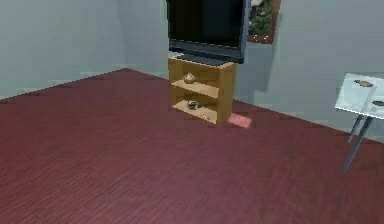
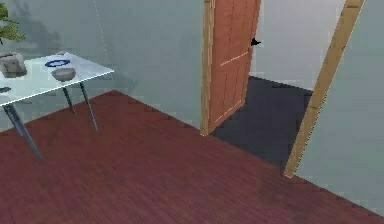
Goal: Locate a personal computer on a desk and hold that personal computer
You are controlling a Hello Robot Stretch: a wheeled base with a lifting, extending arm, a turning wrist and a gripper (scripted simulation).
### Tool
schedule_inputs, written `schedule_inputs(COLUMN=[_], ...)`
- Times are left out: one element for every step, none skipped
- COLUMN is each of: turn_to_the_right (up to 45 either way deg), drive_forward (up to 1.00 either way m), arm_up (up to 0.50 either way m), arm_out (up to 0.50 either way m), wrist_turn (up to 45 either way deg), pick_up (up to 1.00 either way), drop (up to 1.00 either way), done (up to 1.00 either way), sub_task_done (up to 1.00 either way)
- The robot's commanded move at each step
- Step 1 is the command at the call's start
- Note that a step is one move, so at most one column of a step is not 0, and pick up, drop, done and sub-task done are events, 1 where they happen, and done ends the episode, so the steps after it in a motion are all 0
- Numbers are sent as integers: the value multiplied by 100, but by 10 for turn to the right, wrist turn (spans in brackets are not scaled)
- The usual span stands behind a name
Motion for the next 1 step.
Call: schedule_inputs(turn_to_the_right=[-30], drive_forward=[0], arm_up=[0], arm_out=[0], wrist_turn=[0], pick_up=[0], drop=[0], done=[0], sub_task_done=[0])
